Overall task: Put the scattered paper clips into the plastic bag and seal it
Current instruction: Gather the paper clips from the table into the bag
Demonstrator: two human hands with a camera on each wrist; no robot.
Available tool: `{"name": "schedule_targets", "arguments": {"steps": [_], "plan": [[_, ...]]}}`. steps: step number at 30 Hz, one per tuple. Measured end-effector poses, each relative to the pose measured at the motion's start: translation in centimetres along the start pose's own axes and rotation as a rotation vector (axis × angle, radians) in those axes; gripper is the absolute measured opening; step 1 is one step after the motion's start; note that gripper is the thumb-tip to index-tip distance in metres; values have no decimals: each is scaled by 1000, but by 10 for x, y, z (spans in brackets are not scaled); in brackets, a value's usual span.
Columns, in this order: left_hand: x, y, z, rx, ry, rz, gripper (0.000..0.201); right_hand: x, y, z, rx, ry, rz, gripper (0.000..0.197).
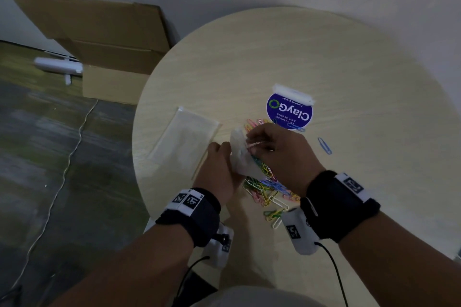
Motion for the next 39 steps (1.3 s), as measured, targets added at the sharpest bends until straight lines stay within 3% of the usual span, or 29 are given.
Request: {"name": "schedule_targets", "arguments": {"steps": [4, 7, 11, 15, 19, 25, 29, 31, 33, 34, 36, 39], "plan": [[0, -1, 1, 50, 3, -6, 43, 0, -2, 2, 141, 57, -52, 18], [0, 0, 2, 83, 40, -19, 36, 2, 5, 2, 75, 52, -52, 8], [1, 2, -1, 137, 62, -41, 29, 6, 12, -16, -125, -149, -210, 9], [2, -1, -6, 169, 40, -58, 29, 6, -5, -26, -39, -286, 98, 25], [2, -4, -6, 155, 49, -53, 39, 1, -15, -24, -222, -397, 162, 37], [2, -5, -3, 180, 20, -21, 46, 0, -6, -11, -343, -404, 72, 24], [9, 15, -9, 128, 45, -23, 77, 3, -5, -13, -285, -388, 12, 31], [17, 29, -15, 179, 17, -121, 63, 5, -6, -14, -234, -360, 38, 22], [22, 41, -25, 288, -6, -255, 24, 5, -7, -11, -206, -334, 42, 14], [21, 45, -31, 320, 8, -272, 17, 6, -7, -10, -196, -328, 38, 15], [18, 44, -39, 278, 45, -202, 35, 7, -8, -7, -177, -318, 24, 17], [14, 43, -43, 227, 58, -139, 26, 9, -8, -6, -174, -308, 34, 10]]}}
Point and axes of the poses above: each hand's wrist, its own x-axis away from the middle knuckle, its own y-axis out of the back of the hand, z = x × y, the point moved 1 cm from there along -x, towards the middle knuckle, and after that the axes turned 6 degrees about x, right-handed, at the moved point
